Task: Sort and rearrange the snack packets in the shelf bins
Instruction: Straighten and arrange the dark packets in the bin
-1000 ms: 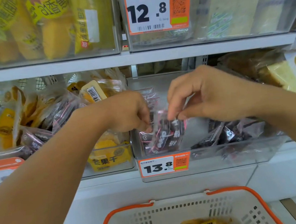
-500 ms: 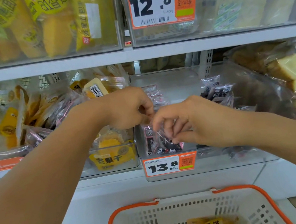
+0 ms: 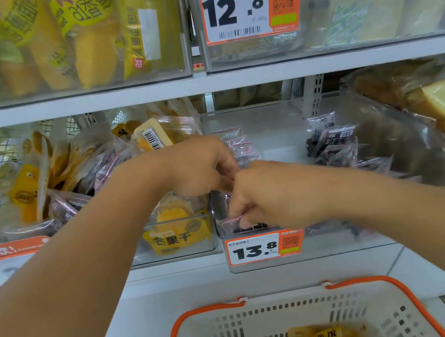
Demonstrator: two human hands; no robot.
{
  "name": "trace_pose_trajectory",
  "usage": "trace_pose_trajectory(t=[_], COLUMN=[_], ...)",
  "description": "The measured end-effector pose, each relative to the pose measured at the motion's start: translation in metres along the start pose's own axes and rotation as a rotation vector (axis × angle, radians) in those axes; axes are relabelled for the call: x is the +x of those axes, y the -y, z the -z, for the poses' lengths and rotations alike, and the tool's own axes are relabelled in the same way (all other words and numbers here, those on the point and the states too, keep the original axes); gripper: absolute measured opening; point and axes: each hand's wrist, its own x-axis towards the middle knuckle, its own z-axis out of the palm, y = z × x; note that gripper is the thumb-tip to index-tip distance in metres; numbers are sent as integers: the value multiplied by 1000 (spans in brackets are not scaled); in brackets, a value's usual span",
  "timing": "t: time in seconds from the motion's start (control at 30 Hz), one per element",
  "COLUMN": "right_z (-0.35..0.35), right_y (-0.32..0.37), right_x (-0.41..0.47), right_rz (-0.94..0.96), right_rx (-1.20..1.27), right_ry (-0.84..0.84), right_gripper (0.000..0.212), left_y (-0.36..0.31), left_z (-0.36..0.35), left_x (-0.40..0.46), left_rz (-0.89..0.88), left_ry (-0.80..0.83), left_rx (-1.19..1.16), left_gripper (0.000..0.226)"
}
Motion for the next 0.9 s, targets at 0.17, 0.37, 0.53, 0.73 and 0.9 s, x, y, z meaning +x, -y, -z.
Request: trace_pose_trajectory(t=[0.17,0.37,0.53,0.73,0.9], right_z=[46,19,-4,-20,-18], right_y=[-30,-76,-92,-76,-71], right_x=[-21,-21,-4,8,16], right_rz=[-243,-606,-559,-584,-536], right_rx=[464,556,775,1078,956], right_ry=[-45,115,-91,-318,-242], right_gripper=[20,35,9,16,24], left_y=[-3,-39,-41,-34,-29], left_z=[-1,-11,-18,-22,-25], left_x=[-8,-18,-19,-22,-19], left_rz=[-2,186,152,61,27], left_ry=[-44,39,24,-43,-105], left_rx=[28,242,411,332,314], left_gripper=[15,99,94,78,59])
